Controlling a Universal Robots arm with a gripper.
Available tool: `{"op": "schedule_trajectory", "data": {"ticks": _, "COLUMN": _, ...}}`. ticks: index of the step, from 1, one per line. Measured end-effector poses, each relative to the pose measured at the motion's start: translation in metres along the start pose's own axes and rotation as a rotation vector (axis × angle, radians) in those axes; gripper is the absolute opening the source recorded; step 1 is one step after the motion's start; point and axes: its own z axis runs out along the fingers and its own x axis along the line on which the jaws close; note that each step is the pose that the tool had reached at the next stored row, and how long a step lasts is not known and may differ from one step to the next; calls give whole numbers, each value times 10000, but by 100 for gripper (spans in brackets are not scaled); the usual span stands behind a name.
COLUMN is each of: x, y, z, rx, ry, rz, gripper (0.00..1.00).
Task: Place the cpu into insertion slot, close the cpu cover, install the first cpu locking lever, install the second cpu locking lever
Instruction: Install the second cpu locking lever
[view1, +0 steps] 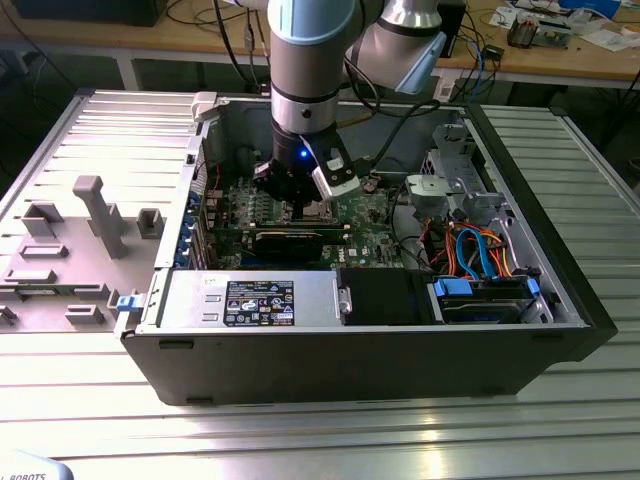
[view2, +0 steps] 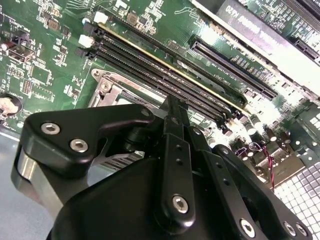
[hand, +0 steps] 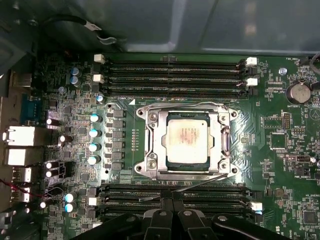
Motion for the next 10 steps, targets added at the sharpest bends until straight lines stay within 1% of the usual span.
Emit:
{"op": "schedule_trajectory", "data": {"ticks": 6, "x": 14, "y": -20, "z": -1, "rx": -104, "ry": -2, "rz": -1, "gripper": 11}}
{"op": "schedule_trajectory", "data": {"ticks": 8, "x": 46, "y": -26, "z": -1, "rx": -149, "ry": -3, "rz": -1, "gripper": 11}}
{"op": "schedule_trajectory", "data": {"ticks": 10, "x": 84, "y": -31, "z": -1, "rx": -170, "ry": -3, "rz": -1, "gripper": 11}}
